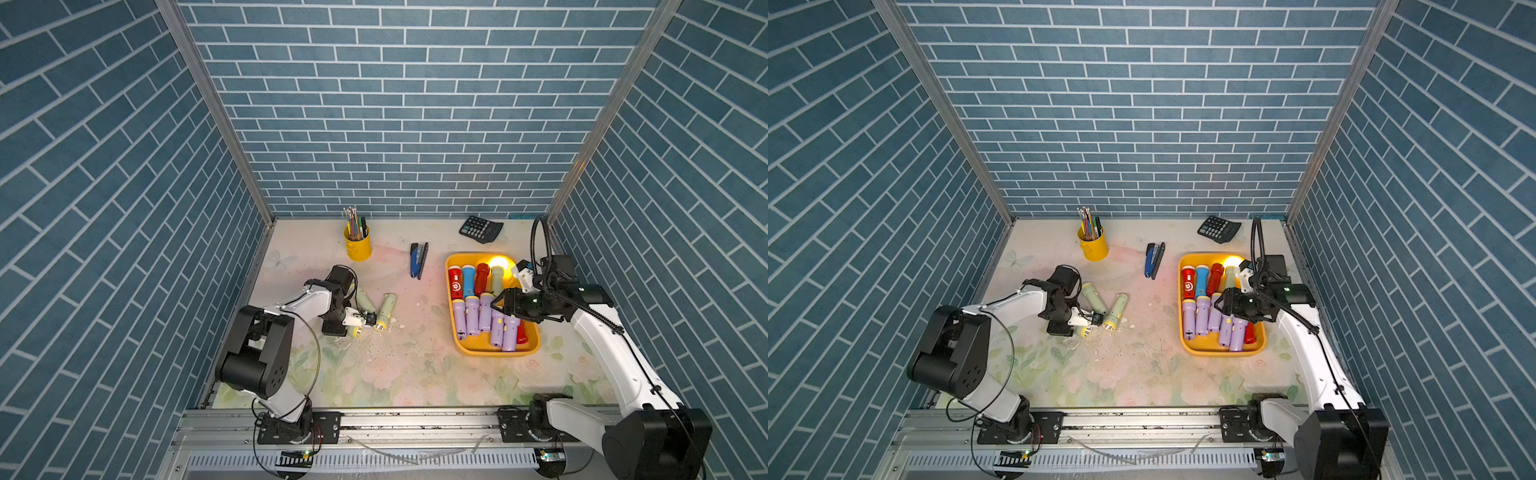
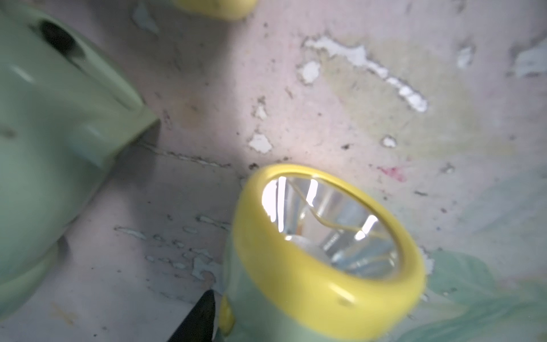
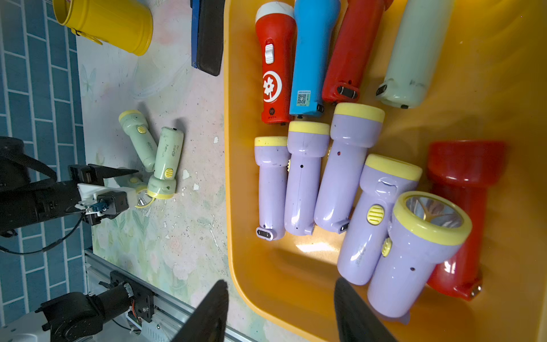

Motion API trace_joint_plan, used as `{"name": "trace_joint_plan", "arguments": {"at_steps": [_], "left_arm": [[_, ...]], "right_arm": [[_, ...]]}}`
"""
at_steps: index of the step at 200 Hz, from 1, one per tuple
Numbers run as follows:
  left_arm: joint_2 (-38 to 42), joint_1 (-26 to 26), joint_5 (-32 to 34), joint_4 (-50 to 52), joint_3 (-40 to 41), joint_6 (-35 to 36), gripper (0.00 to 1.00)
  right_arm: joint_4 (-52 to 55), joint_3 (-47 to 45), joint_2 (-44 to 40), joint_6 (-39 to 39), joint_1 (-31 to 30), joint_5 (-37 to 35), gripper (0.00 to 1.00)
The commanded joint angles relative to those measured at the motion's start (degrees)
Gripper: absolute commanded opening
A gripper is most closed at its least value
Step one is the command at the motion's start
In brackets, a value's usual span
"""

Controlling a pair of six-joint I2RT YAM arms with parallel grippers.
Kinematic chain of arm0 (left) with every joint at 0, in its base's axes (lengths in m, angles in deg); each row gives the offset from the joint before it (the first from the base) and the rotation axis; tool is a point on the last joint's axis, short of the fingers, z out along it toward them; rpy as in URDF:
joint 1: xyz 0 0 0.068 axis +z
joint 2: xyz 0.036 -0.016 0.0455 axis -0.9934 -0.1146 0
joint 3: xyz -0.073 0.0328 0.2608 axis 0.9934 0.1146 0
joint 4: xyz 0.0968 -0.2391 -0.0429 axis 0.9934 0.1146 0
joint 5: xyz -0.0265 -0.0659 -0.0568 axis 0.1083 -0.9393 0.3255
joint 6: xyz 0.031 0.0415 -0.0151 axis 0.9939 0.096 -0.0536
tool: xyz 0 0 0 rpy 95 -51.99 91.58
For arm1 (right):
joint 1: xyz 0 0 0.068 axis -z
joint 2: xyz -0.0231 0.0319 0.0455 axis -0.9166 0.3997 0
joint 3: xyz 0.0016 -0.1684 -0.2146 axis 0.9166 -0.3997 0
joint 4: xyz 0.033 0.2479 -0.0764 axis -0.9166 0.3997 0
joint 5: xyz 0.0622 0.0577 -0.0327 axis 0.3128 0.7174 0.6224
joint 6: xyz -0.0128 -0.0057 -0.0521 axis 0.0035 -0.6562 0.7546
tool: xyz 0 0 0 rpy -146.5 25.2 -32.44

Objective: Put the flashlights into the storage boxes
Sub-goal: Pick up the flashlight from the center of the board, then place the flashlight at the storage box.

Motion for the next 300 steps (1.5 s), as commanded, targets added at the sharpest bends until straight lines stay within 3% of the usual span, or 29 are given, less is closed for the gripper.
{"name": "trace_joint_plan", "arguments": {"at_steps": [1,16,41,72,111,147,188,227,300], "left_arm": [[3.54,0.39,0.62,-1.02,2.24,-2.03,0.48],[6.06,0.38,1.09,-1.37,3.43,-4.13,0.39],[11.04,0.45,1.48,-3.06,6.28,-6.67,0.35],[17.02,0.47,-2.84,-3.19,5.41,-18.26,0.33],[22.81,0.38,-16.75,-7.16,3.37,-41.95,0.32],[29.23,-0.28,-24.10,-28.22,8.78,-73.85,0.28],[31.97,-4.98,-21.83,-51.11,18.67,-97.77,0.29],[29.37,-11.45,-22.03,-59.41,22.15,-102.28,0.30],[25.04,-13.81,-24.37,-70.13,24.78,-106.35,0.32]], "right_arm": [[-1.23,-1.49,-1.68,1.72,0.00,1.46,0.58],[-1.72,-1.84,-2.46,1.50,0.01,1.56,0.58],[-3.40,-2.76,-3.99,0.20,-0.01,1.89,0.58],[-7.18,-3.96,-6.39,-1.82,-1.04,4.04,0.58],[-14.12,-4.52,-7.69,-6.11,-7.57,2.55,0.59],[-24.11,-4.65,-5.68,-11.12,-17.53,-0.63,0.63],[-37.89,-4.33,-1.09,-18.68,-23.67,1.14,0.68],[-41.59,2.54,6.95,-20.08,-31.08,0.11,0.72],[-38.71,13.15,19.20,-18.68,-38.07,-2.44,0.77]]}}
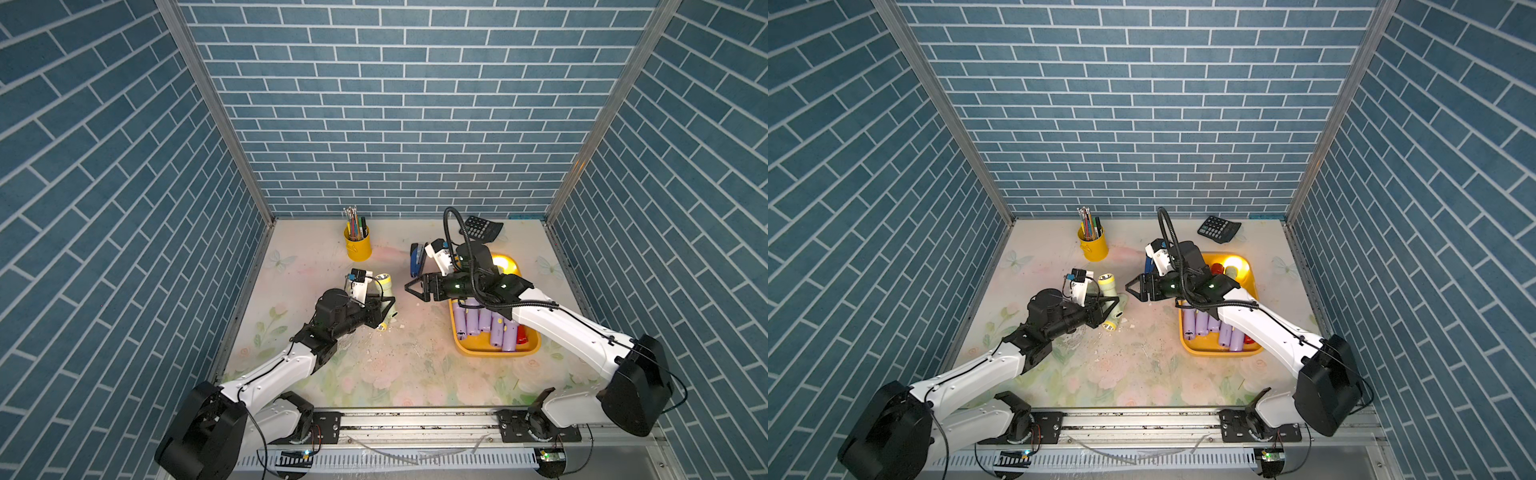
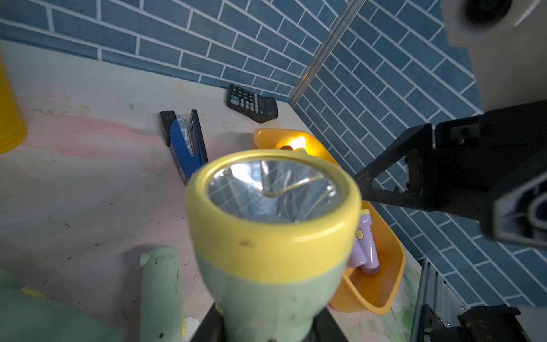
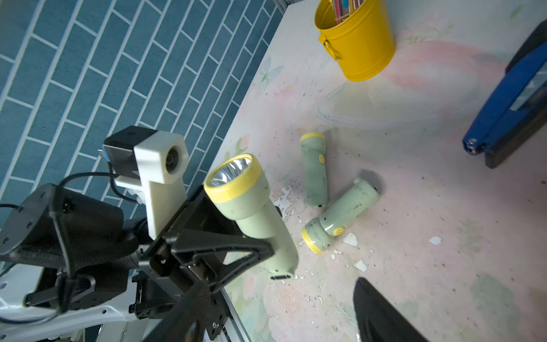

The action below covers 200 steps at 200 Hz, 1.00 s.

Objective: Put the flashlights into the storage boxes
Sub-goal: Place the flashlight at the storage box.

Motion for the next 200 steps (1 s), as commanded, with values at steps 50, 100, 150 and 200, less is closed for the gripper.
{"name": "trace_joint_plan", "arguments": {"at_steps": [50,100,150,200], "left_arm": [[-4.69,-1.93,-4.19,-11.26,-0.52,-3.43,0.34],[-6.50,-3.16,-5.20,-12.98,-1.31,-4.34,0.34],[-7.10,-3.66,-5.11,-13.51,-2.10,-5.24,0.38],[-4.88,-3.75,-1.73,-3.90,-4.36,-3.79,0.61]], "right_arm": [[0.30,8.95,7.92,0.80,-2.88,-1.83,0.76],[0.30,11.65,11.63,1.00,-4.19,-0.22,0.69],[2.15,11.56,11.70,2.19,-4.19,-2.69,0.44],[8.41,8.86,6.06,2.64,1.75,-6.11,0.37]]}}
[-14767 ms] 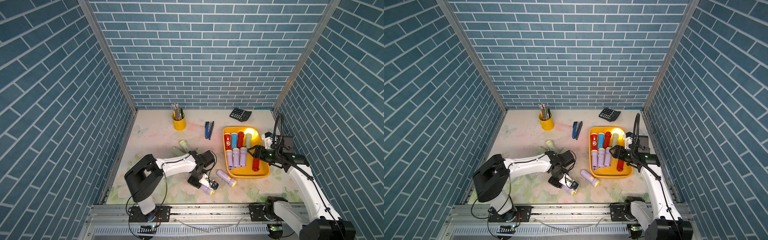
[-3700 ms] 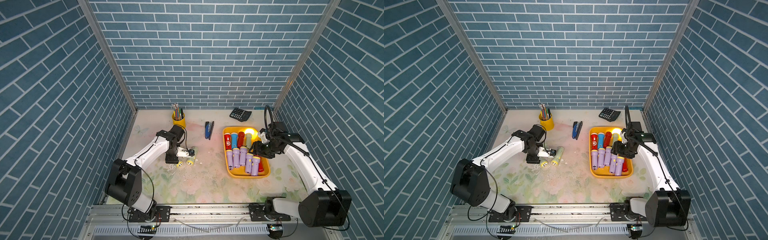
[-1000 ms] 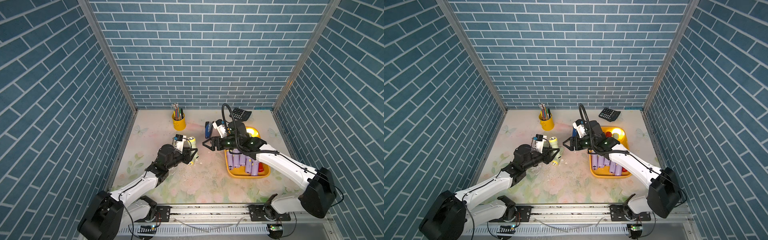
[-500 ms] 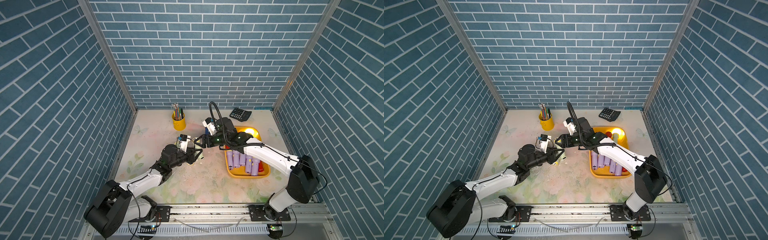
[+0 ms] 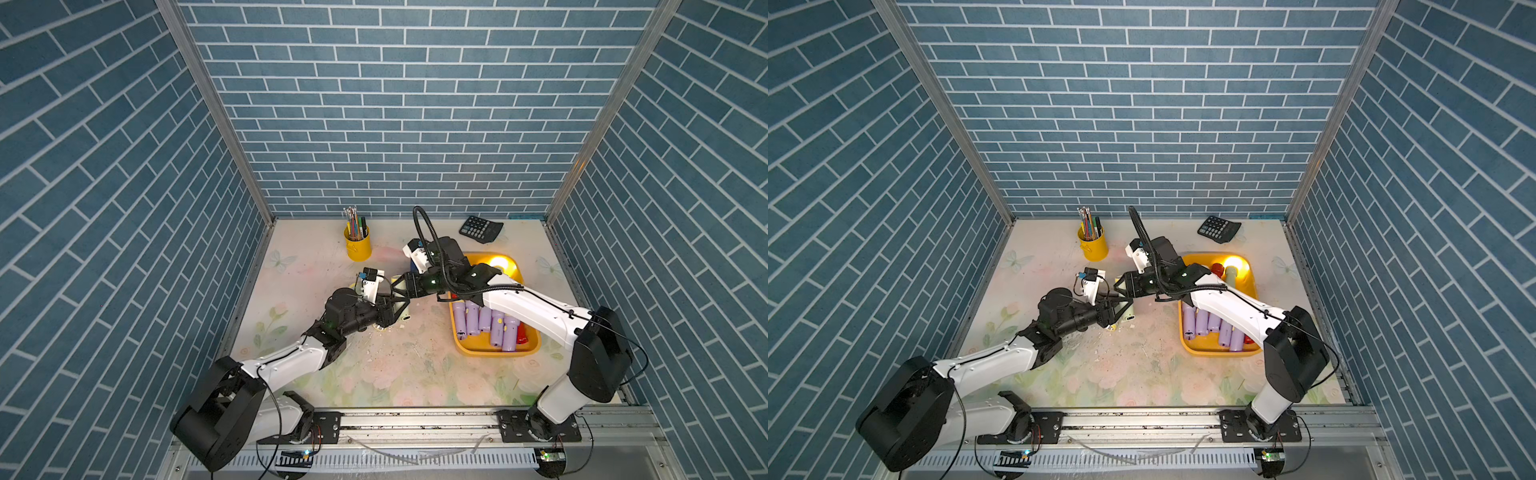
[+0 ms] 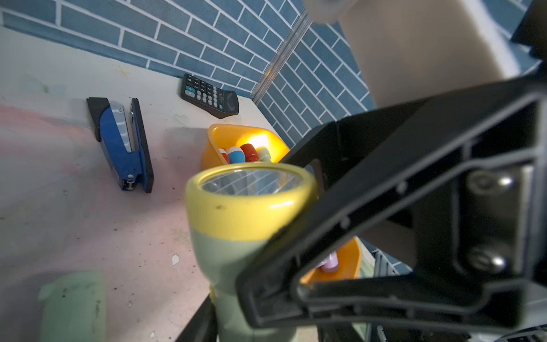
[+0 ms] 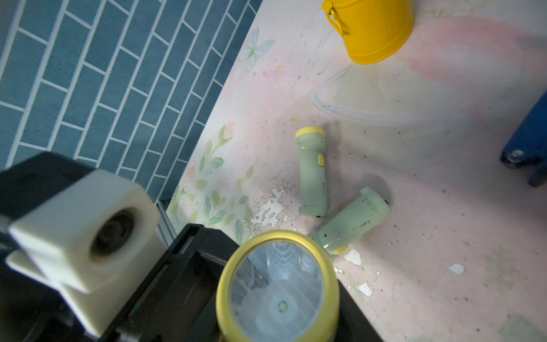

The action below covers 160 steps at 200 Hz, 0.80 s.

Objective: Put the flashlights into the storage boxes
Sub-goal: Place the flashlight at the storage box.

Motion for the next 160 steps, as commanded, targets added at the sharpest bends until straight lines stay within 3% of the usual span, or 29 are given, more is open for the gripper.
{"name": "trace_joint_plan", "arguments": {"at_steps": [1,37,73,109,160], "left_arm": [[2.03,-0.32,2.44,5.58,-3.04,1.67,0.62],[4.14,-0.17,11.99,27.30,-9.83,5.11,0.68],[1.31,-0.16,23.68,48.99,-18.73,1.77,0.70],[-1.72,0.08,29.56,57.15,-21.96,-4.17,0.65],[-5.54,2.70,32.37,65.40,-24.78,-9.41,0.66]], "right_arm": [[4.07,0.03,-4.99,0.55,4.23,-2.46,0.37],[16.83,-2.91,-11.45,5.06,15.72,-2.82,0.36],[33.33,-1.87,-10.96,12.33,28.75,-5.46,0.37],[37.13,0.63,-4.42,16.74,37.02,-4.98,0.39],[44.43,11.23,6.64,21.32,40.97,-10.28,0.42]]}}
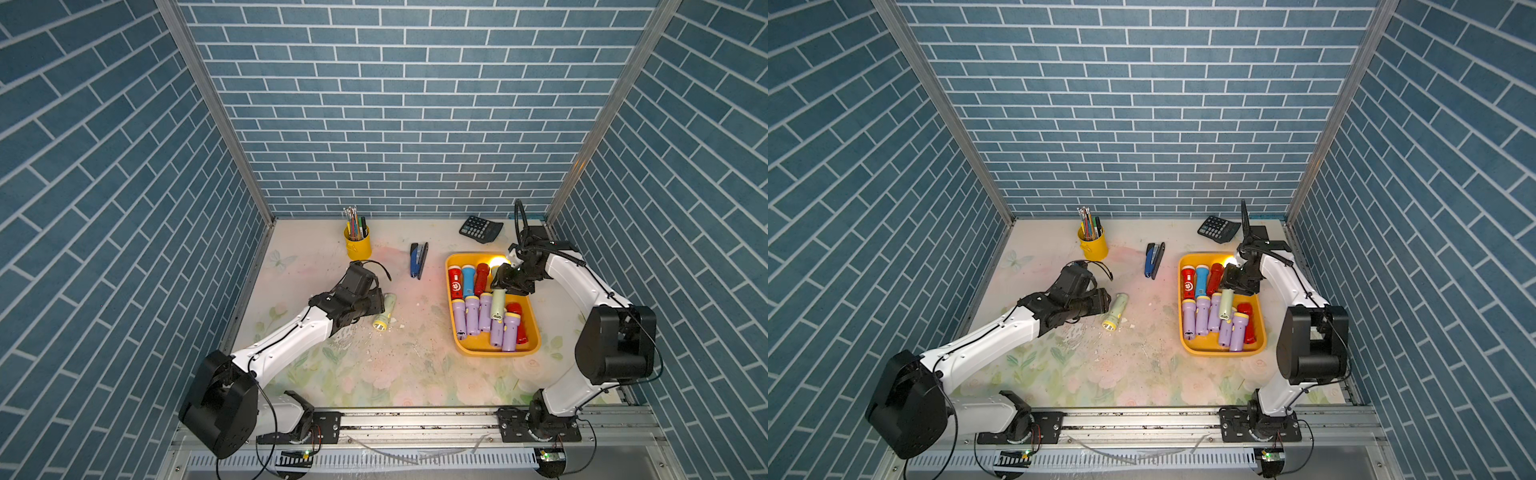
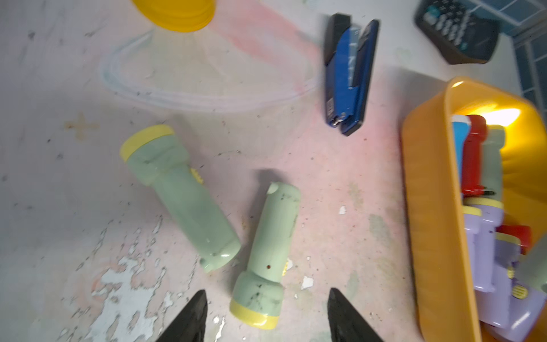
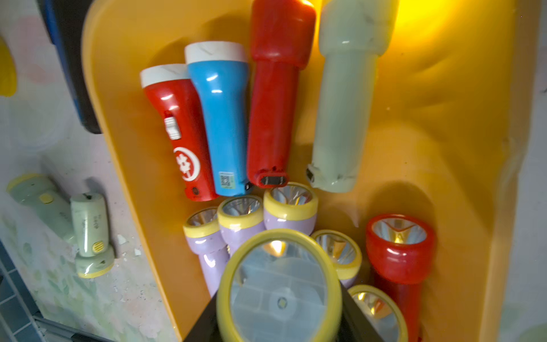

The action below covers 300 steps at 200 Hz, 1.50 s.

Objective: Put the flashlights into the storage boxes
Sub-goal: Place the flashlight at the storage box, then pick up the flashlight from the center of the board.

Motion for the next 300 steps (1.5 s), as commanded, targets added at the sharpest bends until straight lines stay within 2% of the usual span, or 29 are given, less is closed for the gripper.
{"name": "trace_joint_plan", "arguments": {"at_steps": [1,32,57,69,111,153,176,213,232,246,264,300], "left_arm": [[-1.13,1.73,2.99,6.98,-1.68,-4.02,0.66],[-2.88,2.68,2.29,7.20,-1.37,-4.68,0.68],[-5.38,2.99,1.33,6.51,-1.13,-4.92,0.69],[-6.74,3.00,1.41,5.12,-0.85,-4.95,0.69],[-13.34,3.94,1.70,1.78,-3.69,-3.44,0.68],[-19.85,5.56,2.19,2.30,-7.38,-0.85,0.62],[-22.23,5.88,2.82,2.15,-8.39,0.29,0.56],[-25.84,6.46,3.27,1.80,-9.87,1.62,0.57],[-27.26,6.59,2.82,1.89,-11.21,2.92,0.46],[-27.15,6.55,2.11,2.28,-12.36,3.54,0.36],[-25.26,6.24,0.42,2.54,-13.29,3.68,0.29],[-20.03,3.70,-2.18,6.79,-17.71,3.26,0.27]], "right_arm": [[6.70,6.88,2.62,5.17,0.85,-3.38,0.42],[6.72,11.00,6.64,6.60,2.40,-4.42,0.47],[8.20,15.70,8.04,6.94,3.07,-6.71,0.62],[9.25,18.53,7.85,7.09,3.44,-7.37,0.67],[10.50,22.28,3.79,6.84,3.48,-7.00,0.71],[6.51,13.32,-5.22,4.41,2.96,-2.75,0.71],[3.80,7.22,-9.97,3.10,1.49,-0.74,0.70],[2.18,0.41,-14.52,1.38,-2.14,0.97,0.70],[1.15,-2.65,-16.54,0.43,-3.68,1.74,0.70],[0.44,-4.72,-18.09,-0.32,-3.82,3.04,0.69],[0.38,-6.67,-19.97,-0.88,-3.83,3.43,0.69],[2.33,-10.85,-24.41,-3.50,-3.82,3.39,0.69]]}}
